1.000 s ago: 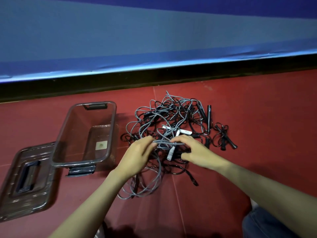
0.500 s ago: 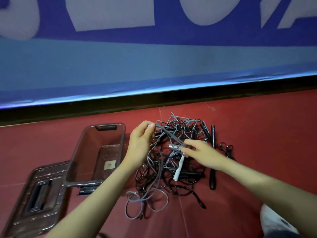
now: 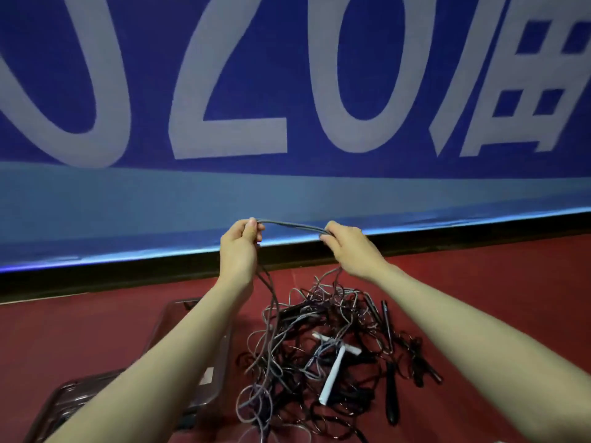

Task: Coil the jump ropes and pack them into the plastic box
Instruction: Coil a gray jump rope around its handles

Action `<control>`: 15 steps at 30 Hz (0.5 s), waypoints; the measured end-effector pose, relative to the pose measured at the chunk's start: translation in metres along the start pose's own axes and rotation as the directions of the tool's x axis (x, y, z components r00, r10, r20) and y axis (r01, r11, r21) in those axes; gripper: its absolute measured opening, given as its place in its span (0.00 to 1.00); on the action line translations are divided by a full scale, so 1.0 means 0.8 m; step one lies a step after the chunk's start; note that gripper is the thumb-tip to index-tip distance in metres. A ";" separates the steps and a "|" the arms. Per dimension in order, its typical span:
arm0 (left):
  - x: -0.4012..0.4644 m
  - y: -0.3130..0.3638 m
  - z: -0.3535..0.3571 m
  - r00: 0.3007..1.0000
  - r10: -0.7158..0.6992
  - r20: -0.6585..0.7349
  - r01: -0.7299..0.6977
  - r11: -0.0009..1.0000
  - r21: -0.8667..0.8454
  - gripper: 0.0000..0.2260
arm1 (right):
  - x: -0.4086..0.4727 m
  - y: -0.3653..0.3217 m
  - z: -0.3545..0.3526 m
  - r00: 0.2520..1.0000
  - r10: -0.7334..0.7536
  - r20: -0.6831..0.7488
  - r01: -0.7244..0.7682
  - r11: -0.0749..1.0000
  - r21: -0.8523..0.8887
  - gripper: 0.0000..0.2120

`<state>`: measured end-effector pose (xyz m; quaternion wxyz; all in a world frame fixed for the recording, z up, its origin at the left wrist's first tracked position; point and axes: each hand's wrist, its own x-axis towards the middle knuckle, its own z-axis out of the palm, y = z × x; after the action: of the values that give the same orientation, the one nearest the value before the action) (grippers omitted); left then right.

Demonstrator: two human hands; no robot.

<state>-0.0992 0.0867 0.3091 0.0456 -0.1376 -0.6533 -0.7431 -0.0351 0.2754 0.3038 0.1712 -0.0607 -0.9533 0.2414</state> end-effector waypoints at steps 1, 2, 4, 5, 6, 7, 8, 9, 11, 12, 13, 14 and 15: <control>0.001 0.008 -0.001 1.000 0.008 -0.006 -0.008 1.000 -0.001 0.15 | 0.004 -0.006 -0.008 0.998 -0.016 -0.053 0.012 0.997 -0.070 0.09; 0.002 0.019 -0.001 1.000 0.026 -0.009 -0.026 1.000 -0.002 0.15 | 0.009 -0.014 -0.017 0.992 -0.046 -0.114 0.030 0.990 -0.139 0.09; 0.001 0.042 -0.001 0.997 0.075 -0.001 -0.075 0.997 -0.004 0.15 | 0.016 -0.030 -0.040 0.968 -0.111 -0.225 0.053 0.967 -0.250 0.09; 0.002 0.050 -0.001 0.996 0.090 0.005 -0.090 0.996 0.000 0.15 | 0.019 -0.036 -0.050 0.955 -0.137 -0.262 0.053 0.951 -0.304 0.08; 0.001 0.061 -0.002 0.994 0.105 0.002 -0.105 0.994 0.005 0.15 | 0.021 -0.043 -0.063 0.944 -0.156 -0.290 0.044 0.932 -0.359 0.08; 0.001 0.071 -0.002 0.993 0.115 -0.006 -0.115 0.993 0.004 0.15 | 0.022 -0.048 -0.074 0.937 -0.168 -0.308 0.030 0.913 -0.407 0.07; 0.001 0.083 -0.005 0.992 0.122 -0.024 -0.122 0.993 -0.004 0.15 | 0.024 -0.051 -0.084 0.933 -0.168 -0.319 0.012 0.899 -0.439 0.07; 0.002 0.092 -0.008 0.992 0.120 -0.048 -0.121 0.992 -0.019 0.15 | 0.026 -0.052 -0.094 0.933 -0.152 -0.326 -0.013 0.891 -0.454 0.07; 0.007 0.107 -0.015 0.989 0.119 -0.093 -0.123 0.992 -0.036 0.15 | 0.025 -0.045 -0.113 0.942 -0.097 -0.322 -0.081 0.864 -0.497 0.07; 0.010 0.113 -0.021 0.987 0.126 -0.102 -0.129 0.991 -0.023 0.15 | 0.024 -0.041 -0.122 0.948 -0.081 -0.309 -0.104 0.836 -0.539 0.07; 0.011 0.112 -0.026 0.988 0.124 -0.097 -0.125 0.992 -0.001 0.15 | 0.020 -0.035 -0.128 0.956 -0.061 -0.287 -0.124 0.804 -0.582 0.08; 0.013 0.115 -0.033 0.988 0.130 -0.086 -0.127 0.991 0.038 0.15 | 0.016 -0.033 -0.136 0.962 -0.041 -0.271 -0.138 0.781 -0.609 0.10; 0.014 0.115 -0.040 0.989 0.136 -0.063 -0.129 0.987 0.095 0.15 | 0.011 -0.030 -0.141 0.966 -0.002 -0.259 -0.161 0.778 -0.607 0.11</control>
<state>-0.0916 0.0437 0.3964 0.1238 -0.1527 -0.6738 -0.7123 -0.0041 0.3052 0.4109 0.2474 -0.1836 -0.9472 -0.0894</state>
